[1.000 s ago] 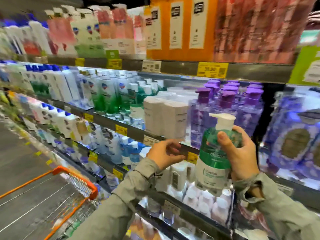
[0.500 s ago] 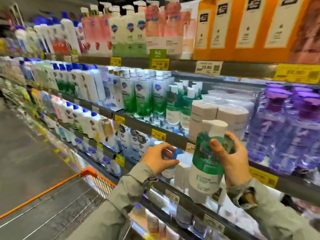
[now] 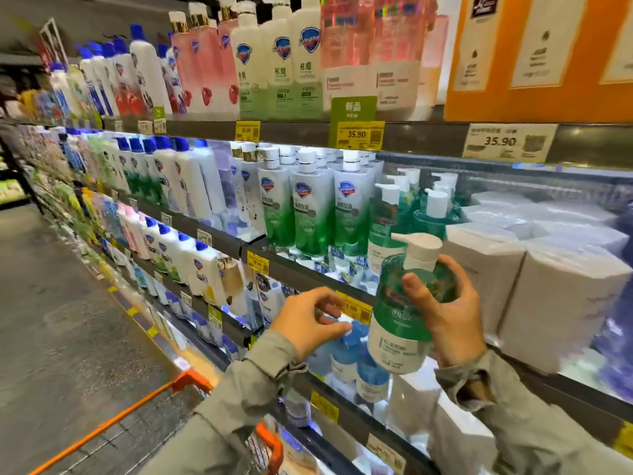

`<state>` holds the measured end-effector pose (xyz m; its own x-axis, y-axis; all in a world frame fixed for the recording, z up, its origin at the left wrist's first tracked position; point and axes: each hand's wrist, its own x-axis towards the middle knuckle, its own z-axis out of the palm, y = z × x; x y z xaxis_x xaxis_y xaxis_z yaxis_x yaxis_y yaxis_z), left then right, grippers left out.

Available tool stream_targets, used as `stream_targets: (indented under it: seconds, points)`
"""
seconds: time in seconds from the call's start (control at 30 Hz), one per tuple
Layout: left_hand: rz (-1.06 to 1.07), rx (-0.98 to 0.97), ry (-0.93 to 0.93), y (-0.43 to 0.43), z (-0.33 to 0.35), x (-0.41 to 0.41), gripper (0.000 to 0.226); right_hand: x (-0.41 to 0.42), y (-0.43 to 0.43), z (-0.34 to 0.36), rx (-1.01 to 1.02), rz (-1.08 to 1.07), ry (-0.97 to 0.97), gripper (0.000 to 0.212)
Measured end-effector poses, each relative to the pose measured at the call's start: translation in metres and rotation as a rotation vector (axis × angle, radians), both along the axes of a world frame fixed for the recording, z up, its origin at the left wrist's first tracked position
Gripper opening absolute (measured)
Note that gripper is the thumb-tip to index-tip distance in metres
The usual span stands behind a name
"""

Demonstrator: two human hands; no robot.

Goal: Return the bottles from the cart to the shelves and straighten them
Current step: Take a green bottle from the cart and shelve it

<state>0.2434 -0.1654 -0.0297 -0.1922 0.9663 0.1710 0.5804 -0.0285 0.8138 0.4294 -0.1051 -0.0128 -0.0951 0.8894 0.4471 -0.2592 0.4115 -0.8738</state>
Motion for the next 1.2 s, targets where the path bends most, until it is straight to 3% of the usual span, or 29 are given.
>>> stream_targets:
  seconds: [0.1,0.63,0.93,1.2]
  points:
    - [0.01,-0.018,0.025,0.02,0.002,-0.019,0.025,-0.022,0.019,0.003,0.016,0.016,-0.009,0.072]
    - [-0.042,0.003,-0.008,0.117,0.001,-0.075,0.028,-0.067,0.101,0.004,0.165,-0.174,-0.169,0.07]
    - [-0.172,0.008,0.0,0.154,-0.001,-0.073,0.026,-0.061,0.116,-0.013,0.148,-0.273,-0.171,0.069]
    - [-0.268,0.021,0.031,0.174,-0.003,-0.066,0.023,-0.063,0.113,-0.011,0.191,-0.43,-0.308,0.061]
